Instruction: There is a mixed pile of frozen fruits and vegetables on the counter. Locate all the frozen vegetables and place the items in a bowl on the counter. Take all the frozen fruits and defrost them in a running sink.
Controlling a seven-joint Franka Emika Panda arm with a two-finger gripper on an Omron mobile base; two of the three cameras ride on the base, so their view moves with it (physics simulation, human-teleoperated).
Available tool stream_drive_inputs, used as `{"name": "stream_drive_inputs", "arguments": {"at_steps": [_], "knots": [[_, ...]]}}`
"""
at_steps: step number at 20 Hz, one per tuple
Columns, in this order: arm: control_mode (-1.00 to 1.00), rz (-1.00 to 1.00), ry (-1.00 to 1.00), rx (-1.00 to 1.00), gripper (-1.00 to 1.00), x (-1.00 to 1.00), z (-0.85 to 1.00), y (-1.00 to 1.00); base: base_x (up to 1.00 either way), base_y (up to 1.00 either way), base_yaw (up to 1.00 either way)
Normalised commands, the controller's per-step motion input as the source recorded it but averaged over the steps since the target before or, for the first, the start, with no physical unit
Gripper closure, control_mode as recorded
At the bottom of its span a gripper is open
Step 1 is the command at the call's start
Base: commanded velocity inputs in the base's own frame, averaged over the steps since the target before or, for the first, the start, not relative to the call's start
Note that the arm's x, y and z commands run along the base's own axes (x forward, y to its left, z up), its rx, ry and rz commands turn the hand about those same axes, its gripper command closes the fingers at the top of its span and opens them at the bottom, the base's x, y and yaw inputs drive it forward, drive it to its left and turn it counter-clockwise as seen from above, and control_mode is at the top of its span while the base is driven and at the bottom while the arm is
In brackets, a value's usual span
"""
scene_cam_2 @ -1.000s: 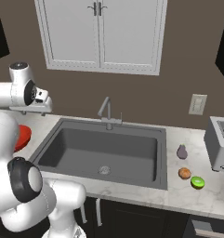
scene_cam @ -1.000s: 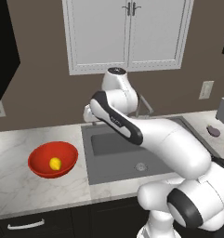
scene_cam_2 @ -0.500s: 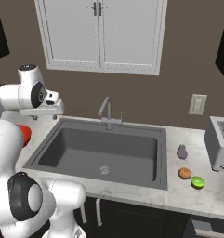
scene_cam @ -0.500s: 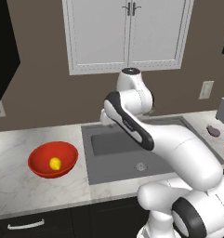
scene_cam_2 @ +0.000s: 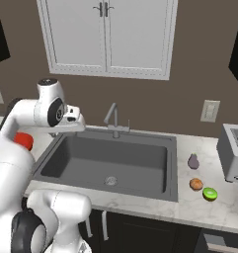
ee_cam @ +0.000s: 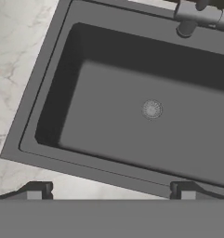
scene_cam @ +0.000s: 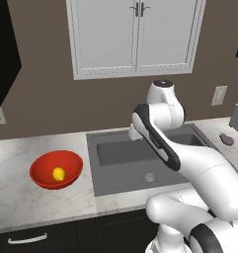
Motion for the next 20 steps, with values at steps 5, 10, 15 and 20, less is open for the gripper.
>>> {"name": "stream_drive_inputs", "arguments": {"at_steps": [5,10,15,20], "knots": [[-1.0,0.0,0.0,-0.02,-1.0,-0.04,-0.16,-0.69,0.0,0.0,0.0],[-1.0,0.0,0.0,0.0,-1.0,0.0,-0.18,-0.64,0.0,0.0,0.0],[-1.0,0.0,0.0,0.0,-1.0,0.04,-0.15,-0.53,0.0,0.0,0.0],[-1.0,0.0,0.0,0.0,-1.0,0.12,-0.05,-0.47,0.0,0.0,0.0]]}}
